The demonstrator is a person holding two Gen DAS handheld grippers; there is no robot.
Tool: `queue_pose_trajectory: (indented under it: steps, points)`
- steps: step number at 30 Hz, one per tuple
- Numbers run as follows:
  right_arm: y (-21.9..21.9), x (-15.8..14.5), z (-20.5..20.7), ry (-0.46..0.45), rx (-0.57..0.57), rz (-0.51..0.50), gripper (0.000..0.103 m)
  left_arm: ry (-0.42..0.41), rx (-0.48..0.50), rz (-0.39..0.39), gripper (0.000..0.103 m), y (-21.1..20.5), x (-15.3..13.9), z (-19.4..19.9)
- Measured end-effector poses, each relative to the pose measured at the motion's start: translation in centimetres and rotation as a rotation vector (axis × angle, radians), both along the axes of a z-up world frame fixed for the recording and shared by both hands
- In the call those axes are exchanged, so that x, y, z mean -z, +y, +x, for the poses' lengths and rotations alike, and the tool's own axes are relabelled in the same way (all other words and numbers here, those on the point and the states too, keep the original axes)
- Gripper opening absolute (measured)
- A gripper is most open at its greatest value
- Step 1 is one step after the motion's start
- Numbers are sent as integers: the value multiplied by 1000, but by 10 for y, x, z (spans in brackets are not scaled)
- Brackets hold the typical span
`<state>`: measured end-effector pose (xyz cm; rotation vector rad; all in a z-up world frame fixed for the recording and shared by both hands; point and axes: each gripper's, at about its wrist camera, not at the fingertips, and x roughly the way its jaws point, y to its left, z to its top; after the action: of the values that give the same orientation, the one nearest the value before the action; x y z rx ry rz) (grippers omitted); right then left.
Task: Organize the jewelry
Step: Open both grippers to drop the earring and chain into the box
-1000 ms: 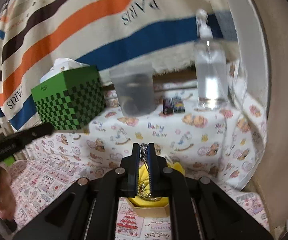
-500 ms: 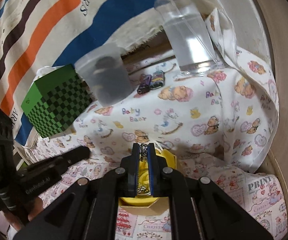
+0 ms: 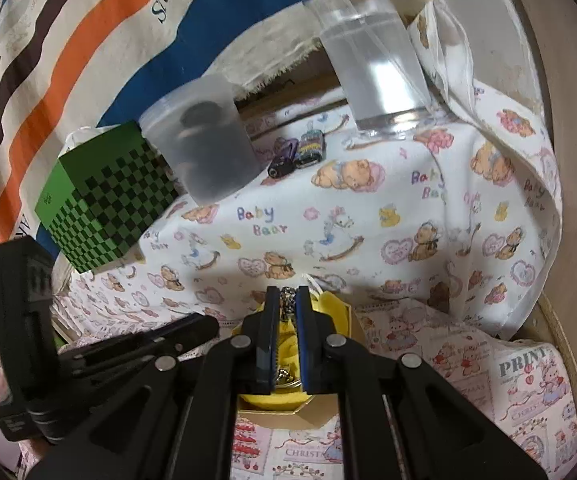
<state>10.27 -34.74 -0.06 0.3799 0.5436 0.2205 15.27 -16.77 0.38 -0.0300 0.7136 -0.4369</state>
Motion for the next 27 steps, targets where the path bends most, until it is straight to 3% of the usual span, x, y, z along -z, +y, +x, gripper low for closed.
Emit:
queue_pose_trajectory:
  steps: [4,9,13,16,18,19,20,23,27]
  points:
    - [7,1,0,2,-14,-18,7,-97,-30,73,34,11,-15,-15]
    - [13,0,-2,-9,-27,-44,7,-234,-108,109,64,33,-35,-43]
    - [22,-1,-3,-17,-35,-82,7,-318,-152,126,69,49,-45,-61]
    - [29,0,-3,-21,-37,-120,7,-351,-174,129,80,59,-49,-69]
    - [31,1,-3,-22,-31,-138,23,-364,-180,128,83,64,-48,-73]
    - [32,1,-4,-29,-18,-142,48,-374,-181,129,83,67,-48,-76]
    - [31,0,-6,-41,-6,-144,64,-384,-183,134,83,69,-48,-79]
    - [33,-6,-11,-76,9,-171,65,-412,-197,145,89,75,-49,-88]
    - [35,-15,-19,-115,43,-202,77,-436,-215,143,98,84,-54,-95]
